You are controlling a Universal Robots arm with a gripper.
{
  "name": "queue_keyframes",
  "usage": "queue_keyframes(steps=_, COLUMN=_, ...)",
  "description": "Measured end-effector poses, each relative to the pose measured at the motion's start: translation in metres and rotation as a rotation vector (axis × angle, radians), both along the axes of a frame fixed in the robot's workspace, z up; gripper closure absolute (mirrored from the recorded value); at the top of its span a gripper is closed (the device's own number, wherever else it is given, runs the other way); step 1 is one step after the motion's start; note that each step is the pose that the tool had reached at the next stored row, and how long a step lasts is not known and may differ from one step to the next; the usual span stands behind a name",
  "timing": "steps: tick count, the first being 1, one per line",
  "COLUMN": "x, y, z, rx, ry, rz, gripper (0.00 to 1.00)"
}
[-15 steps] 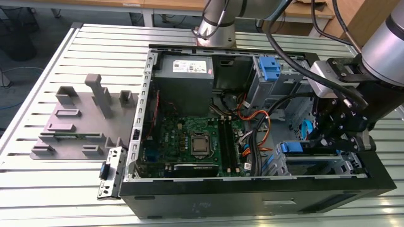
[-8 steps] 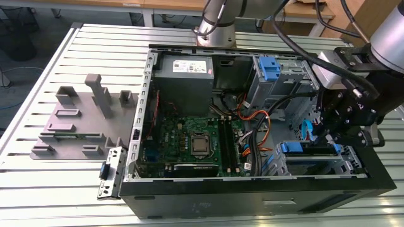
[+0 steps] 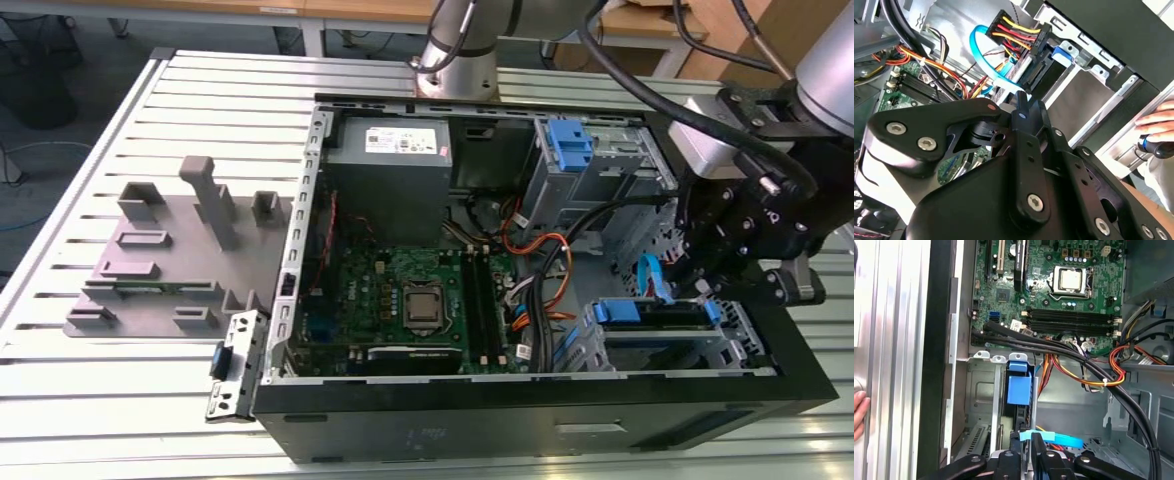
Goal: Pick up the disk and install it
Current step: 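Insert the first disk wire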
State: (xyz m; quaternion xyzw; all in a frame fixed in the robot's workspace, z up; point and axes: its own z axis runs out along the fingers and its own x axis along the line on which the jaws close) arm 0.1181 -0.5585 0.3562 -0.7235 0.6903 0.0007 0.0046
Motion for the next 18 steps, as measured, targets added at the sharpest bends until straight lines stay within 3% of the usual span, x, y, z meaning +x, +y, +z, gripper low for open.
queue_keyframes(steps=8, x=0.0104, y=0.0001, z=0.0000, rx=-0.0002, ry=0.0000, rz=0.000, gripper=0.76)
queue_keyframes(steps=14, x=0.0114, y=0.0000, z=-0.0001, rx=-0.0001, ry=0.0000, rz=0.000, gripper=0.76)
queue_keyframes(steps=15, x=0.0116, y=0.0000, z=-0.0001, rx=0.0000, ry=0.0040, rz=0.000, gripper=0.76)
queue_keyframes(steps=17, x=0.0119, y=0.0000, z=-0.0003, rx=0.0001, ry=0.0240, rz=0.000, gripper=0.76)
queue_keyframes(steps=18, x=0.0119, y=0.0001, z=-0.0003, rx=0.0000, ry=0.0284, rz=0.000, gripper=0.76)
